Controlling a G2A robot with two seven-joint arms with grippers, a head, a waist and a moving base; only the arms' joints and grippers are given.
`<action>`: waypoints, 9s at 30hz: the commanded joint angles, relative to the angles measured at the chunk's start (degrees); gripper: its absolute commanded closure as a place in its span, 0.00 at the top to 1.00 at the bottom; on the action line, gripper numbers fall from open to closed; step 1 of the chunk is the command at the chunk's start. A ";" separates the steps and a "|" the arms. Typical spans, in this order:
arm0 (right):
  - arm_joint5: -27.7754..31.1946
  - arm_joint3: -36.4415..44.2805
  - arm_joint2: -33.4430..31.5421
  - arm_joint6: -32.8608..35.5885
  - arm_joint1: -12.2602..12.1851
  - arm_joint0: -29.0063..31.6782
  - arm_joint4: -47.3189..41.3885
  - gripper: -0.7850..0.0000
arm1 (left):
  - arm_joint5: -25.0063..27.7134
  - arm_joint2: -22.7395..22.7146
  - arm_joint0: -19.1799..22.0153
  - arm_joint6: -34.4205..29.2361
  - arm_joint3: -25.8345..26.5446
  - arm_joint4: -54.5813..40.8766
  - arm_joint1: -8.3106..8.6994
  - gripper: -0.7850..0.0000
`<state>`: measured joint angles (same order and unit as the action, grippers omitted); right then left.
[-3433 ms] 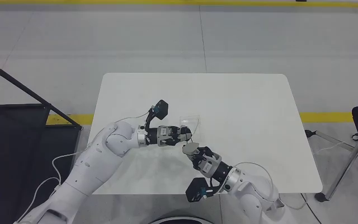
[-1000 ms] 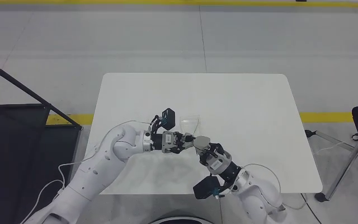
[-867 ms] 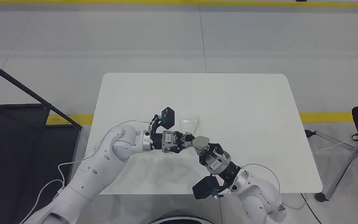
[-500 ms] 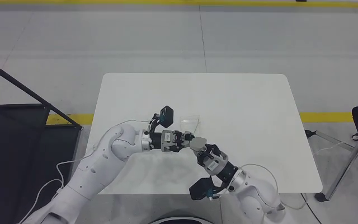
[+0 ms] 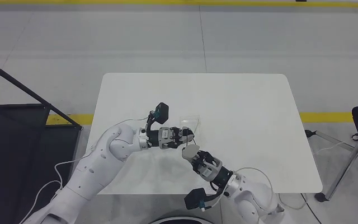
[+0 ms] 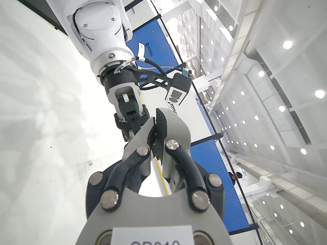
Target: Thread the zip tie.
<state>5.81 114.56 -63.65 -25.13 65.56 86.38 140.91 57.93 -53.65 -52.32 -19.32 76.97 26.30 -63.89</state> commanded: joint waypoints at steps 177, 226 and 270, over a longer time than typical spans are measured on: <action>52.19 -30.65 4.52 42.03 -1.38 -26.15 -123.21 0.00 | 0.07 -10.43 -6.91 -24.30 6.71 -52.39 4.72 1.00; 49.95 -39.28 18.72 73.66 -4.55 -39.41 -167.57 0.00 | -15.48 -7.04 -2.65 -42.51 2.39 -72.74 5.02 0.35; 52.19 -40.13 22.23 71.41 -6.19 -41.67 -170.28 0.00 | -16.33 -8.11 -2.98 -43.36 2.39 -70.87 3.82 0.00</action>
<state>57.53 74.23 -41.34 46.74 59.40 44.59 -29.26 41.57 -61.75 -55.28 -62.72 79.35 -44.65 -60.06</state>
